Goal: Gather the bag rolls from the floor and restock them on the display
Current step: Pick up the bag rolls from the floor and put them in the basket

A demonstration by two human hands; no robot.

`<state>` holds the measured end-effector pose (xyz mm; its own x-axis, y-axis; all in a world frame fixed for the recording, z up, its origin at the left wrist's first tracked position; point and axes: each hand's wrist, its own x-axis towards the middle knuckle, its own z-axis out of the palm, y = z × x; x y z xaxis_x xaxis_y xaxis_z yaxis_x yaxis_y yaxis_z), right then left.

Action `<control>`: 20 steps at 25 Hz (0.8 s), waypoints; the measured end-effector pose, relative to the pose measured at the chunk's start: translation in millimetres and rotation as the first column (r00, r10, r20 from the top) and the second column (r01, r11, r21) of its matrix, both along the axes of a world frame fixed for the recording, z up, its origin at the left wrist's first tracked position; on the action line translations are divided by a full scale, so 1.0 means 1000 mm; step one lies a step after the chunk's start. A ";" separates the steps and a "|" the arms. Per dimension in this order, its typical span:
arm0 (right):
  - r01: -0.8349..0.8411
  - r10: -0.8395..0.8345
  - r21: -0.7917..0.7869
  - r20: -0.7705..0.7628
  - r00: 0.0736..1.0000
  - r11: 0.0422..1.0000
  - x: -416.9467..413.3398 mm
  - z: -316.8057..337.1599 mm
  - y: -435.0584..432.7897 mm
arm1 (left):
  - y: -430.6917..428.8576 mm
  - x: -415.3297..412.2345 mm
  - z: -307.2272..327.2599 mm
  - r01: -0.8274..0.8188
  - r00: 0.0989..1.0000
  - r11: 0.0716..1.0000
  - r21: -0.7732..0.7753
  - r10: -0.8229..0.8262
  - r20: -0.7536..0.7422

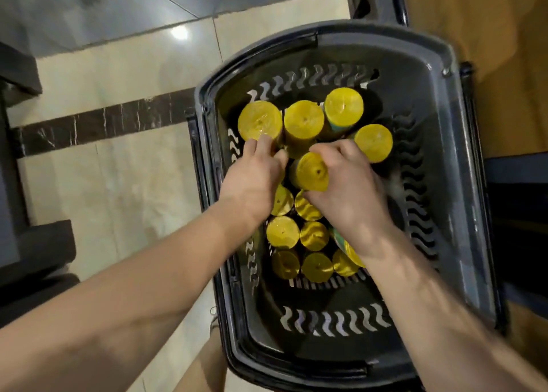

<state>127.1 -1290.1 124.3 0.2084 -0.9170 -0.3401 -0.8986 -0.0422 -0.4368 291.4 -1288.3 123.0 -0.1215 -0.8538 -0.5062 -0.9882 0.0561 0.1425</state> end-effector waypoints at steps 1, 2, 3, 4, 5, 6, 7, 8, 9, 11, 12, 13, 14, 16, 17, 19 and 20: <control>-0.005 0.005 0.004 -0.009 1.000 1.000 0.003 -0.006 -0.003 | 0.000 -0.002 0.000 -0.002 1.000 1.000 0.004 0.002 0.012; -0.011 0.011 0.016 -0.027 1.000 1.000 0.005 -0.012 -0.004 | 0.000 -0.003 0.000 -0.006 1.000 1.000 0.005 0.006 0.014; -0.019 0.020 0.030 -0.050 0.999 0.999 0.007 -0.017 -0.005 | 0.000 -0.003 0.000 -0.012 1.000 1.000 0.013 0.012 0.017; -0.025 0.029 0.045 -0.070 0.997 0.999 0.008 -0.023 -0.004 | 0.001 -0.003 0.000 -0.017 1.000 1.000 0.025 0.016 0.019; -0.025 0.030 0.054 -0.080 0.996 0.998 0.010 -0.028 -0.003 | 0.002 -0.003 0.000 -0.016 1.000 0.999 0.037 0.016 0.018; -0.018 0.022 0.055 -0.072 0.997 0.998 0.011 -0.032 0.000 | 0.003 -0.002 0.001 -0.010 1.000 0.999 0.041 0.010 0.007; -0.002 0.004 0.054 -0.042 0.999 0.999 0.012 -0.035 0.002 | 0.004 -0.001 0.003 -0.003 1.000 0.999 0.044 0.004 -0.010; 0.027 -0.027 0.064 -0.001 1.000 0.998 0.013 -0.036 0.004 | 0.005 0.000 0.006 0.005 0.999 0.999 0.043 -0.003 -0.034; 0.057 -0.060 0.083 0.033 0.998 0.995 0.014 -0.036 0.005 | 0.006 0.002 0.011 0.016 0.998 0.999 0.036 -0.014 -0.056; 0.069 -0.075 0.109 0.054 0.996 0.992 0.012 -0.031 0.008 | 0.006 0.005 0.021 0.036 0.996 0.999 0.028 -0.034 -0.082; 0.054 -0.060 0.114 0.051 0.997 0.992 0.010 -0.023 0.008 | 0.005 0.007 0.029 0.037 0.995 0.999 0.023 -0.035 -0.090; 0.038 -0.044 0.113 0.049 0.998 0.993 0.008 -0.013 0.008 | 0.004 0.009 0.040 0.033 0.995 0.999 0.018 -0.031 -0.093; 0.020 -0.024 0.103 0.044 0.999 0.995 0.005 0.000 0.007 | 0.003 0.011 0.053 0.032 0.995 0.999 0.015 -0.031 -0.091; -0.012 0.010 0.060 0.033 0.999 0.998 -0.002 0.037 0.007 | 0.003 0.017 0.088 0.060 0.995 0.998 0.014 -0.059 -0.086; -0.017 0.016 0.041 0.020 1.000 0.999 -0.005 0.063 0.005 | 0.003 0.019 0.111 0.080 0.993 0.997 0.007 -0.079 -0.082; -0.055 0.055 0.018 -0.022 0.998 0.998 -0.010 0.118 -0.002 | 0.005 0.024 0.162 0.115 0.991 0.993 -0.019 -0.116 -0.066; -0.086 0.087 0.011 -0.062 0.994 0.996 -0.014 0.155 -0.007 | 0.003 0.024 0.198 0.140 0.989 0.989 -0.043 -0.142 -0.049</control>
